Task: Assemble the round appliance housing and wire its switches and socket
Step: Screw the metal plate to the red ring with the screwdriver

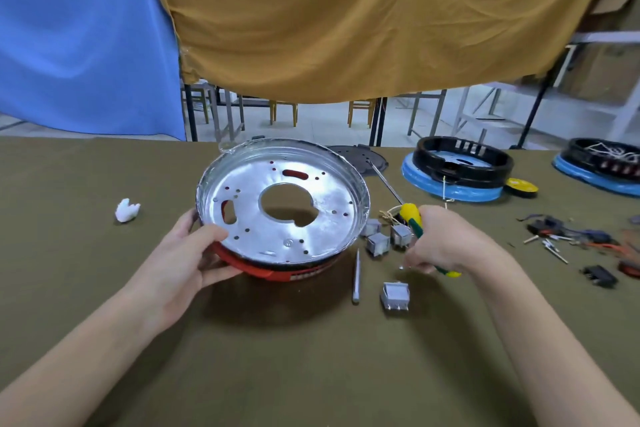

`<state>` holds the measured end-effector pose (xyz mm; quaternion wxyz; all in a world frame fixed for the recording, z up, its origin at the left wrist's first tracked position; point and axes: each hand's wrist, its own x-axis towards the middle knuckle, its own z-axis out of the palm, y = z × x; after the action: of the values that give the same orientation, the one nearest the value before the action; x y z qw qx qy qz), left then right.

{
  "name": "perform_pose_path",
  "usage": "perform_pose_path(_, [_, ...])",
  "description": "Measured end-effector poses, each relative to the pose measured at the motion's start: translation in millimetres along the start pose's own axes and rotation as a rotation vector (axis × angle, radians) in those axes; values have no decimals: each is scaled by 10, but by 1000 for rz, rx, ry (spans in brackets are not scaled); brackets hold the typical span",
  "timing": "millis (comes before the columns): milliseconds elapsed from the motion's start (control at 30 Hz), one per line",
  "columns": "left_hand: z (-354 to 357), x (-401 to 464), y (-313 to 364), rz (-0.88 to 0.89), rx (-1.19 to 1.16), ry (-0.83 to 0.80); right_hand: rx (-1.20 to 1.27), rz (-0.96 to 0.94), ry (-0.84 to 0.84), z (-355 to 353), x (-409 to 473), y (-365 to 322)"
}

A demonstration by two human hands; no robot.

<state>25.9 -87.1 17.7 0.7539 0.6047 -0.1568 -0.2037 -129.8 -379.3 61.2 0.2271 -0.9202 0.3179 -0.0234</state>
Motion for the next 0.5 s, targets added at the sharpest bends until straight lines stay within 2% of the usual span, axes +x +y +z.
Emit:
perform_pose_path(300, [2,-37,-1,53,41,-40,-52,-12,71,194,75,-28])
perform_pose_path(400, [12,-50,9,63,32,-30,12,-20,216,121,86,18])
perform_pose_path(500, [7,-51,46,68,-8,-1,227,-138,375,52,58,-38])
